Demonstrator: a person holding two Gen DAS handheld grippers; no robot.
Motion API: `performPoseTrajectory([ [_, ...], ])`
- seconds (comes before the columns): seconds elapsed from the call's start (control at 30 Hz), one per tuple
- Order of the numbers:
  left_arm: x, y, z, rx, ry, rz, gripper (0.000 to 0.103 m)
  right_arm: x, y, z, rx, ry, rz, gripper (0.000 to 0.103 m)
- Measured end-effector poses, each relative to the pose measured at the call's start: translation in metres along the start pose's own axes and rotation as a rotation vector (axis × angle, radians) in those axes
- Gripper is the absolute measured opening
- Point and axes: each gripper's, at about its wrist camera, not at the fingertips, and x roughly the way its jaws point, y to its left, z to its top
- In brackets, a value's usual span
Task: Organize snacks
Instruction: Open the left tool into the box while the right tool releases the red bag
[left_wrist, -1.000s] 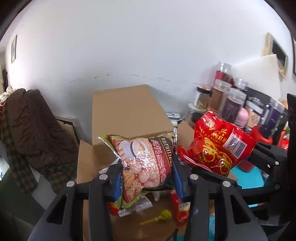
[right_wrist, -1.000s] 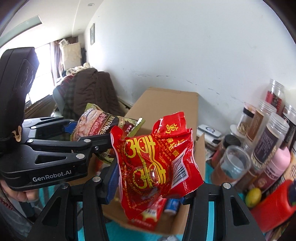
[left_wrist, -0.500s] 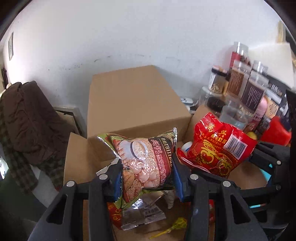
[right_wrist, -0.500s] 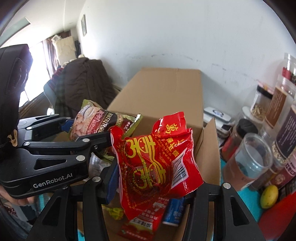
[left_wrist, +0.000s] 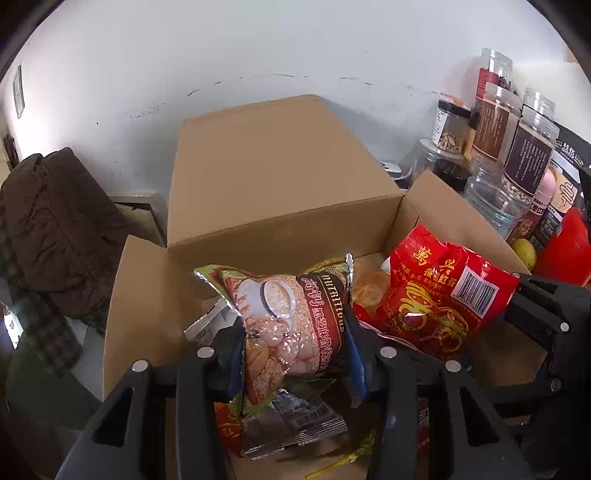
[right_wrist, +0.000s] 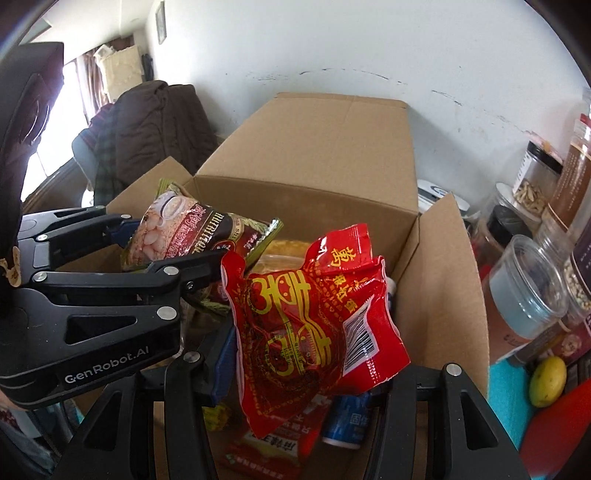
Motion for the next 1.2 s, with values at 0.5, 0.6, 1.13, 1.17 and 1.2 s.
performPoseTrajectory([
  [0.5, 0.002, -0.003, 0.004, -0.008, 0.062, 0.053, 0.048, 0.006, 0.012, 0.002, -0.042, 0.04, -0.034, 0.06],
  [0.6, 0.0, -0.002, 0.004, -0.016, 0.067, 0.073, 0.053, 0.0, 0.01, -0.001, -0.043, 0.04, -0.03, 0.065],
  [1.13, -0.06, -0.006, 0.013, -0.022, -0.045, 0.15, 0.07, -0.055, 0.001, -0.005, -0.016, -0.042, -0.116, 0.08],
  [1.17, -0.064, -0.006, 0.012, -0.023, -0.051, 0.144, 0.07, -0.059, 0.0, -0.004, -0.013, -0.048, -0.12, 0.08],
  [1.2, -0.069, -0.006, 0.012, -0.025, -0.056, 0.14, 0.07, -0.065, 0.0, -0.004, -0.011, -0.056, -0.124, 0.08],
])
